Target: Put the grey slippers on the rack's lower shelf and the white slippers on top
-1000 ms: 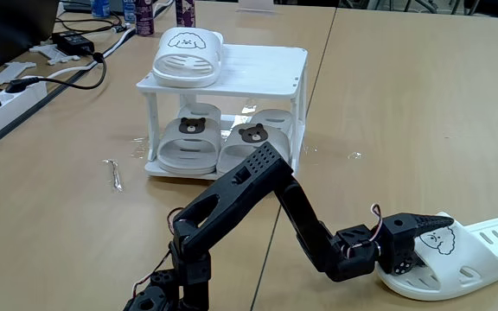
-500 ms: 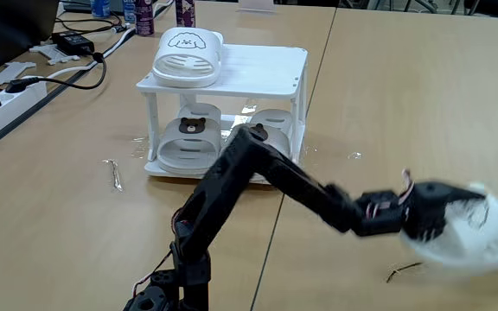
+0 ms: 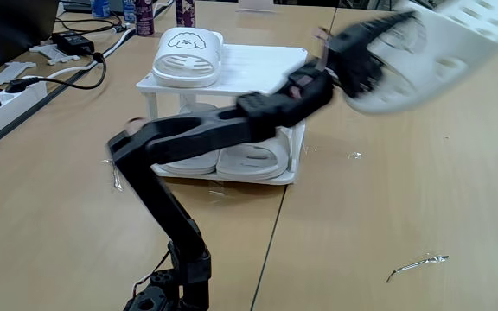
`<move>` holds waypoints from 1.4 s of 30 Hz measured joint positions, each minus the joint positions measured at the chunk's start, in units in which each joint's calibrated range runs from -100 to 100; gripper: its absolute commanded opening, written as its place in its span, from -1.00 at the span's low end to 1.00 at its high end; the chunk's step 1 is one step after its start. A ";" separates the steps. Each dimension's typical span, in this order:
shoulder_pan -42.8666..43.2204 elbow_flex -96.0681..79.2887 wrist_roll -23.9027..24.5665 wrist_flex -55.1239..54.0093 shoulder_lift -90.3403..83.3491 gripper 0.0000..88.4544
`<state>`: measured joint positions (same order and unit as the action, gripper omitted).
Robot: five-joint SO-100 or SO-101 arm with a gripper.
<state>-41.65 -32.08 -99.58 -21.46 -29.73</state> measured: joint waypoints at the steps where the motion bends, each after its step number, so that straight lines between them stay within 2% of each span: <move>1: 2.85 -0.72 0.00 1.80 -3.63 -0.99; 5: 17.83 -0.81 0.00 14.85 -15.42 -0.99; 10: 30.11 4.94 0.00 30.82 -17.48 -0.99; 12: 32.58 10.69 0.00 33.91 -15.34 -0.99; 18: 37.98 30.37 0.00 34.33 0.82 -0.99; 26: 40.37 49.42 0.00 34.42 27.79 -0.99; 33: 42.77 74.84 0.00 34.51 55.42 -0.99; 38: 42.47 82.93 0.00 34.51 68.12 -0.98; 40: 42.62 83.02 0.00 34.51 69.36 -0.88; 42: 42.62 83.11 0.00 34.51 69.36 -0.56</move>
<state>0.97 51.03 -99.58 13.05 39.63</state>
